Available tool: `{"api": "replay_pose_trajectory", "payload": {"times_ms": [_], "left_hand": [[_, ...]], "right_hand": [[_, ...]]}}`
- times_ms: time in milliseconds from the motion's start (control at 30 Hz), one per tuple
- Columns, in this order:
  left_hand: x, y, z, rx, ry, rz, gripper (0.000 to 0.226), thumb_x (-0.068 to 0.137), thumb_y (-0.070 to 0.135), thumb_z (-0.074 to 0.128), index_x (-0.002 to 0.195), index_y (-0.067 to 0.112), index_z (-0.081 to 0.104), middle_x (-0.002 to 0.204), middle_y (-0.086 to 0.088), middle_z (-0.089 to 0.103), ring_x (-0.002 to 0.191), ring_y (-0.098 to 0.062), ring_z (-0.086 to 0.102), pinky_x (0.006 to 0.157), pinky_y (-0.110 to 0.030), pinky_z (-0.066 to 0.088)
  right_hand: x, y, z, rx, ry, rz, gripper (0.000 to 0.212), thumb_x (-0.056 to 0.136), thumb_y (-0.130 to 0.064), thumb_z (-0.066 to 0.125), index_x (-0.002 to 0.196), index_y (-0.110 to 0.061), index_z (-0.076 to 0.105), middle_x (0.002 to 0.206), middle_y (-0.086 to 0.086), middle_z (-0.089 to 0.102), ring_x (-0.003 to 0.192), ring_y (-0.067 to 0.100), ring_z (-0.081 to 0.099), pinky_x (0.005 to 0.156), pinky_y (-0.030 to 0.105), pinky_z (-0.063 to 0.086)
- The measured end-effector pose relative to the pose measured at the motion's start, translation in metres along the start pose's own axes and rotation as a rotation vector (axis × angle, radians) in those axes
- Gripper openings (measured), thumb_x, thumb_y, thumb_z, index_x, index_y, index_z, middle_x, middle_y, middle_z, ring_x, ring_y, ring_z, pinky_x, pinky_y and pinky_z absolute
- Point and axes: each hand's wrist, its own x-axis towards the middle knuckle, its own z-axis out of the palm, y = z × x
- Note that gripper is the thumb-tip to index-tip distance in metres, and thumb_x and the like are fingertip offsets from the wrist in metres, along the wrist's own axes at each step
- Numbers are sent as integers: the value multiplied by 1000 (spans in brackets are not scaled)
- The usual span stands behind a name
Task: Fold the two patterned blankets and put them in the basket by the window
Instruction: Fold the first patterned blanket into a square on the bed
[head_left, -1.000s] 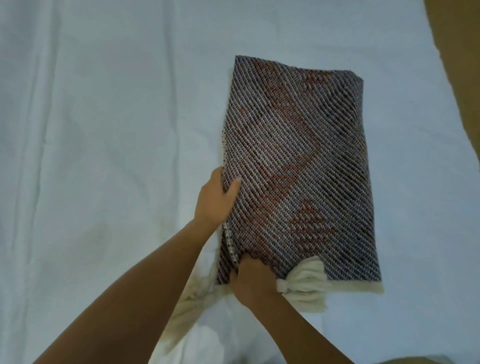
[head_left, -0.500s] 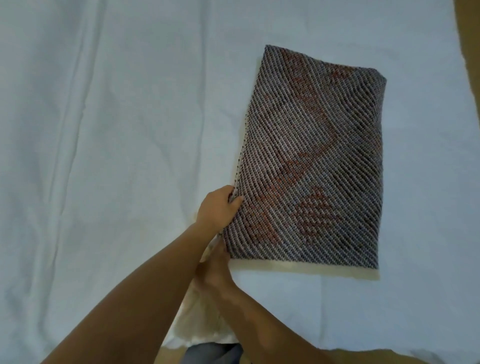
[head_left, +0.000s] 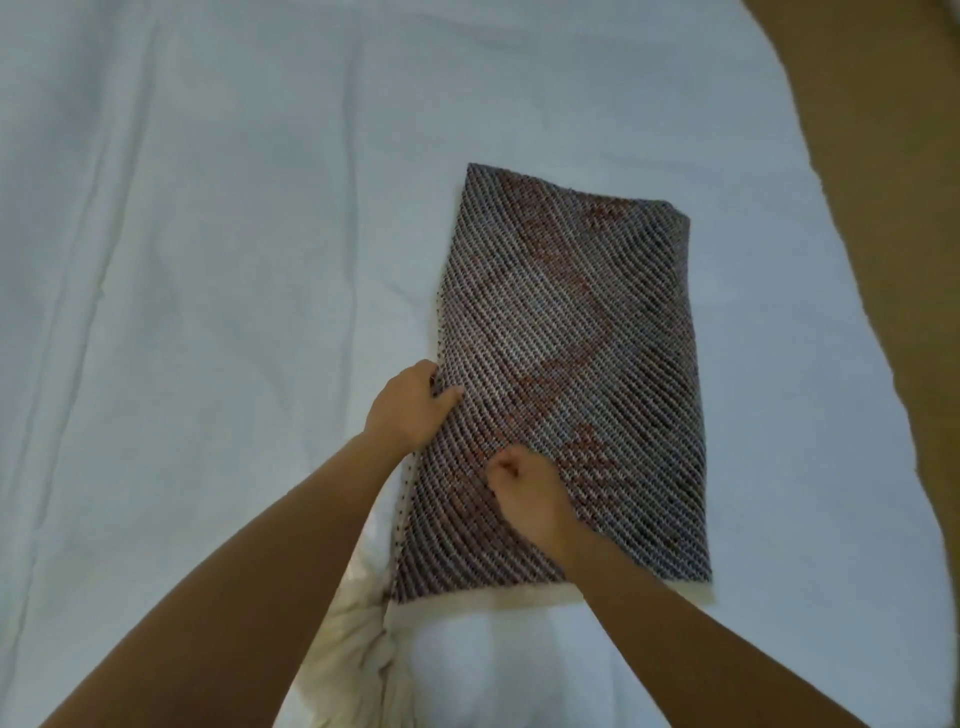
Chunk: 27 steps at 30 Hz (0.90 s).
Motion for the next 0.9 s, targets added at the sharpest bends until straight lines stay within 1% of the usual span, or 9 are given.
{"api": "replay_pose_trajectory", "payload": {"times_ms": [67, 133, 233, 333, 467, 567, 667, 833, 900], "left_hand": [[20, 16, -2, 6, 18, 1, 38, 90, 41, 51, 110, 8, 53, 93, -1, 54, 87, -22, 54, 73, -29, 37], [39, 31, -3, -22, 31, -21, 42, 90, 40, 51, 115, 6, 51, 104, -9, 59, 96, -27, 56, 76, -29, 37], [66, 49, -3, -73, 41, -59, 46, 90, 38, 51, 121, 4, 47, 119, -16, 58, 105, -31, 55, 79, -30, 37], [94, 64, -4, -94, 55, -104, 49, 89, 37, 52, 124, 4, 43, 124, -17, 54, 110, -32, 52, 87, -35, 40], [134, 81, -6, -143, 91, -170, 51, 91, 36, 52, 129, 4, 41, 131, -17, 51, 117, -33, 49, 96, -38, 39], [159, 92, -6, -139, 89, -174, 51, 91, 34, 51, 132, 5, 40, 132, -16, 51, 119, -33, 49, 98, -38, 37], [183, 100, -6, -147, 97, -170, 53, 90, 34, 53, 134, 7, 39, 134, -14, 51, 119, -32, 49, 99, -37, 37], [219, 106, -8, -172, 112, -192, 53, 90, 36, 54, 133, 9, 40, 132, -13, 53, 118, -31, 50, 96, -35, 37], [231, 109, -10, -194, 128, -182, 50, 90, 36, 54, 132, 10, 41, 131, -12, 53, 117, -31, 50, 95, -34, 37]], "right_hand": [[15, 0, -35, 36, 44, -21, 19, 94, -11, 47, 76, -14, 51, 63, 1, 47, 51, 12, 40, 46, 19, 34], [32, -2, -64, 28, 94, -41, 18, 95, -12, 47, 78, -11, 50, 63, 3, 45, 52, 14, 38, 47, 20, 33], [58, -9, -98, -7, 119, -89, 14, 96, -10, 45, 87, -2, 53, 68, 6, 42, 56, 14, 33, 51, 15, 30], [88, -15, -130, -108, 161, -147, 14, 96, -13, 46, 86, -6, 53, 68, 1, 48, 56, 10, 40, 51, 16, 32], [133, -23, -161, -107, 184, -142, 13, 94, -14, 46, 84, -10, 52, 68, 1, 51, 56, 9, 43, 49, 19, 38], [161, -31, -174, -151, 169, -179, 12, 94, -15, 47, 83, -14, 52, 64, -5, 48, 57, 10, 45, 51, 23, 37], [187, -36, -183, -210, 167, -221, 9, 93, -16, 49, 85, -15, 54, 66, -7, 48, 58, 8, 45, 51, 19, 33], [224, -44, -206, -261, 173, -254, 4, 92, -16, 51, 93, -14, 54, 74, -4, 52, 63, 9, 47, 58, 26, 39], [235, -45, -216, -298, 224, -310, 12, 90, -17, 55, 99, -9, 56, 87, 6, 57, 75, 18, 51, 71, 30, 44]]}}
